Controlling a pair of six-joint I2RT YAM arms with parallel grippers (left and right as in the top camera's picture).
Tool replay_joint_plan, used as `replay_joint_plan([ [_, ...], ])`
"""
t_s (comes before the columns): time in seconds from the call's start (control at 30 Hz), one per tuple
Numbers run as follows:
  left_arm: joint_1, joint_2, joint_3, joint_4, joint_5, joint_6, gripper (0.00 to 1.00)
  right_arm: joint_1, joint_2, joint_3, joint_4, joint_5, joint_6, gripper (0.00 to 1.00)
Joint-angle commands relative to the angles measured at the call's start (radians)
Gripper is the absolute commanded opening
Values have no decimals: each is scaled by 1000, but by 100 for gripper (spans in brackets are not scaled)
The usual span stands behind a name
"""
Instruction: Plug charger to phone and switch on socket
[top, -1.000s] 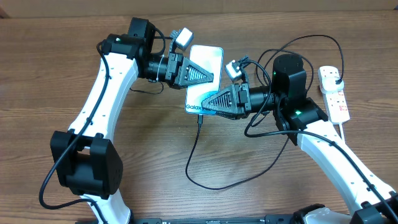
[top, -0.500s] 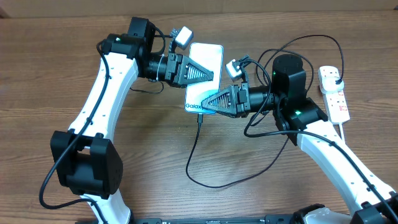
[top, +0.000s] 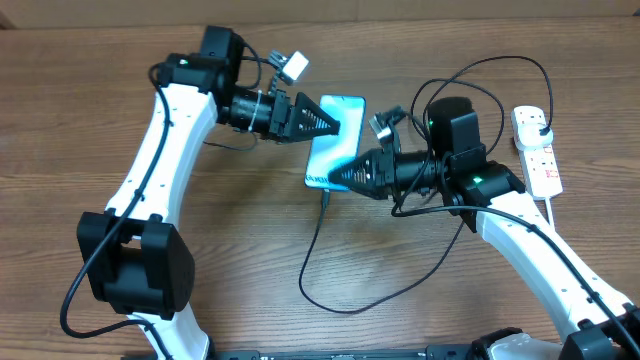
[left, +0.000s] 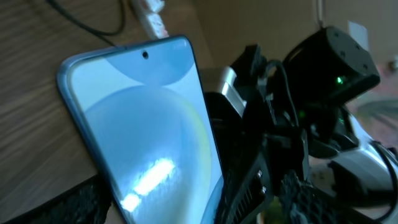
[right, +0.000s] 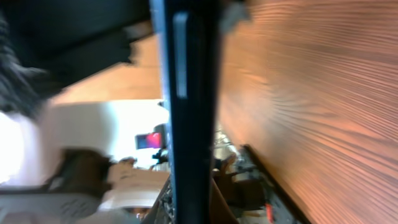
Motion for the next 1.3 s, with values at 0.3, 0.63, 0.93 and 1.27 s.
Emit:
replay_joint_plan([
  [0.3,50,-17,26,-37,-697,-82,99,-2,3,-5,-333,465,-317,4],
  [0.63,50,-17,26,-33,-857,-82,100,0,155,-94,-302,488,-342,4],
  [0.93,50,-17,26,-33,-885,-82,100,60,282,-103,-224,494,-342,4],
  [1.27,50,-17,26,-34,-885,-82,100,171,393,-103,-111,495,-311,5],
])
